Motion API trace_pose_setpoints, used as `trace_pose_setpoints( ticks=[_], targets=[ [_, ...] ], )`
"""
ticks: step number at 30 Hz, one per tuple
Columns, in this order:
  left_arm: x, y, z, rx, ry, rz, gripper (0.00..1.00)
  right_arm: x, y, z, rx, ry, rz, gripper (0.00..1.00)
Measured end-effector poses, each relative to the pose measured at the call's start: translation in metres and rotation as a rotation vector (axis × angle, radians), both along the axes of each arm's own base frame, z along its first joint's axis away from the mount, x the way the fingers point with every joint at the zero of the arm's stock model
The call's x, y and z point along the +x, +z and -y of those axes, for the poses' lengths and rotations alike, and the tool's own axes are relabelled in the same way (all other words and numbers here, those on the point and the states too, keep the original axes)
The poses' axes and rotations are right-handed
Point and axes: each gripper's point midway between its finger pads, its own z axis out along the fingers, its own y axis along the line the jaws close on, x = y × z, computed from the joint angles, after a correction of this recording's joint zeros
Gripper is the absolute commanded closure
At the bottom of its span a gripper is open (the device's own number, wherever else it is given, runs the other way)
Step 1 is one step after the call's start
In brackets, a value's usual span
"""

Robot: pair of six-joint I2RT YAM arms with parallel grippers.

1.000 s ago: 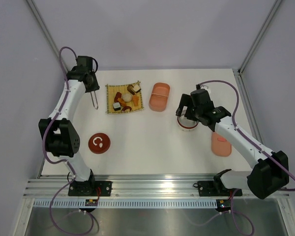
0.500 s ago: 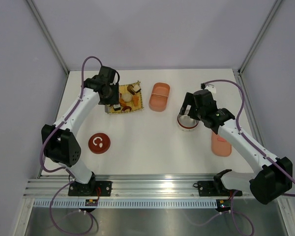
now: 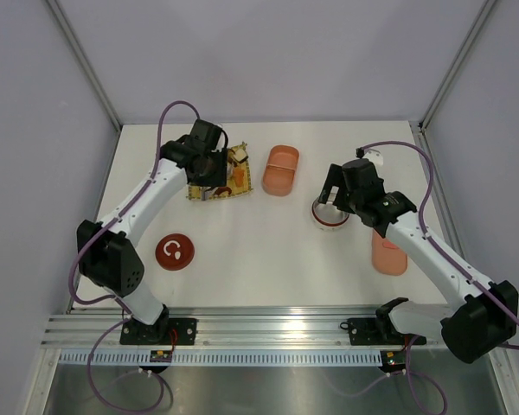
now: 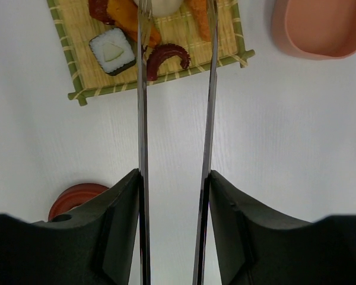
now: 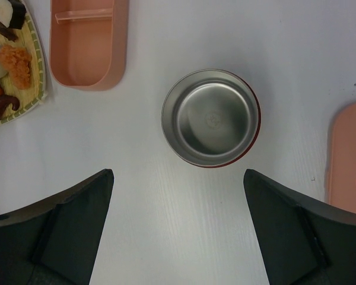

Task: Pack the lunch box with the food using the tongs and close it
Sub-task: Pick up the fake food from the plate.

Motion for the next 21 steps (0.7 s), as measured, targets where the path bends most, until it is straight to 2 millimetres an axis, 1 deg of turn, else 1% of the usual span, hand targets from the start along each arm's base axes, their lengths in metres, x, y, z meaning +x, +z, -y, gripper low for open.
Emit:
trace_pose_setpoints(
  ticks=[5, 9, 13, 16, 21],
  targets=[
    [0.001, -0.009, 0.017, -0.020, 0.002, -0.011, 0.52, -0.003, 0.000, 0.001, -0.001, -0.001, -0.006, 0.01],
    [0.002, -0.018, 0.027, -0.031, 0.015, -0.029, 0.52, -0.003, 0.002, 0.002, 0.001, -0.001, -0.002, 0.00],
    [0.002, -0.026, 0.035, -0.032, 0.038, -0.042, 0.52, -0.003, 0.003, 0.002, 0.006, -0.004, 0.002, 0.01],
    [0.004, -0.028, 0.039, -0.040, 0.055, -0.036, 0.52, -0.004, 0.004, 0.001, 0.010, -0.007, 0.003, 0.00],
    [0.010, -0.031, 0.041, -0.047, 0.078, -0.025, 0.53, -0.004, 0.004, 0.001, 0.015, -0.011, 0.003, 0.00]
  ],
)
